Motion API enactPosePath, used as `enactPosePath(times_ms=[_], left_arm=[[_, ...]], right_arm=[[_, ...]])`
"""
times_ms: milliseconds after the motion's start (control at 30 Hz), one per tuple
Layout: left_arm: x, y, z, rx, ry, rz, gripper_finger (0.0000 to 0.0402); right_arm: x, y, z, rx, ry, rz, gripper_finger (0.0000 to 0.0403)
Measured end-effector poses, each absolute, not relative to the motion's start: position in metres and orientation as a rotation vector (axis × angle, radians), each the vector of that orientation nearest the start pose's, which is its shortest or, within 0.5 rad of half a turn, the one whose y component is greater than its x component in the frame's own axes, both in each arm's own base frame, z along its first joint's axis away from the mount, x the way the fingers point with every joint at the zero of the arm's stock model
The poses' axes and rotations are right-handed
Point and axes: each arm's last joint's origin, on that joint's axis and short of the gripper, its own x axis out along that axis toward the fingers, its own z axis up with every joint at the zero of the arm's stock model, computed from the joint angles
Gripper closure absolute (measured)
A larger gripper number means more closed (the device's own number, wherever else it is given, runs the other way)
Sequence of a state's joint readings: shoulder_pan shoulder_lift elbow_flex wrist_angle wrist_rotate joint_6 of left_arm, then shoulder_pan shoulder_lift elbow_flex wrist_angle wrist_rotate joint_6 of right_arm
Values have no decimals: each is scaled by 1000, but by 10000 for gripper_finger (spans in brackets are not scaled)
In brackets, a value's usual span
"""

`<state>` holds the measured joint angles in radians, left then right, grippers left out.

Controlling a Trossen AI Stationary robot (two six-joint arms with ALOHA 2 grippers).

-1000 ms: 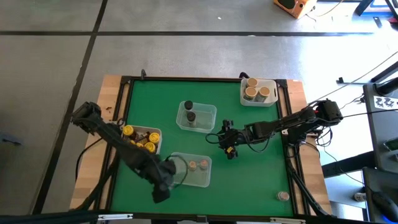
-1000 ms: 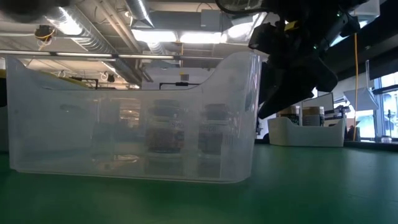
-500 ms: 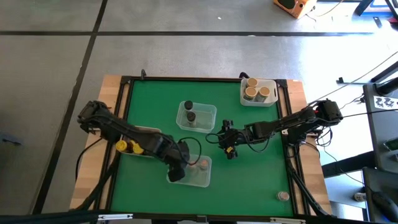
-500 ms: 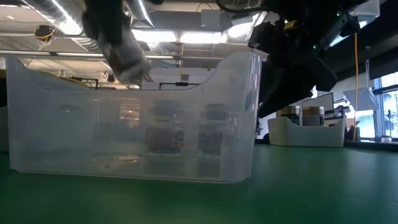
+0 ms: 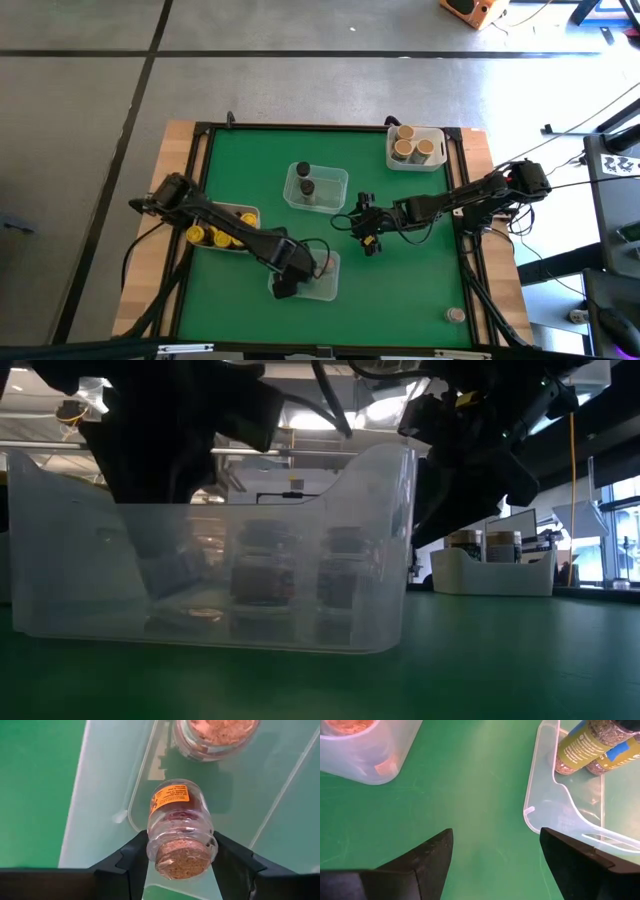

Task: Sort spices by type
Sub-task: Put the brown spice bottle into the bottom transparent bin

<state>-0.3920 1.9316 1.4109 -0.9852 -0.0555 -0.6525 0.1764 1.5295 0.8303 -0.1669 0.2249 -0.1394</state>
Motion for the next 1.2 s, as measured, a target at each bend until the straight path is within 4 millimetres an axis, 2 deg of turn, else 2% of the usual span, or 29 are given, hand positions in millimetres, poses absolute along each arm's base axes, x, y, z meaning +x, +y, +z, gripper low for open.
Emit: enactPosePath(times_ms=[267, 400, 533, 633, 733, 900, 1033, 1200], left_arm=[[337, -134, 182, -198, 1483, 227, 172], [339, -133, 187, -197, 1479, 223, 164], [338, -137, 201, -152, 1483, 184, 165], [325, -148, 218, -31, 1426, 140, 165], [306, -153, 239, 92, 1316, 186, 165], [278, -141, 266, 154, 1068, 297, 165], [255, -125, 269, 156, 910, 323, 165], [229, -106, 260, 161, 675, 311, 165]], right_arm=[[294, 46, 183, -303, 850, 14, 104], [294, 46, 183, -303, 850, 14, 104], [294, 46, 182, -304, 851, 14, 104], [294, 46, 182, -304, 852, 14, 104], [294, 46, 182, -304, 854, 14, 104], [294, 46, 183, -302, 850, 14, 104], [295, 46, 183, -295, 838, 11, 104], [297, 47, 185, -242, 808, -4, 104]])
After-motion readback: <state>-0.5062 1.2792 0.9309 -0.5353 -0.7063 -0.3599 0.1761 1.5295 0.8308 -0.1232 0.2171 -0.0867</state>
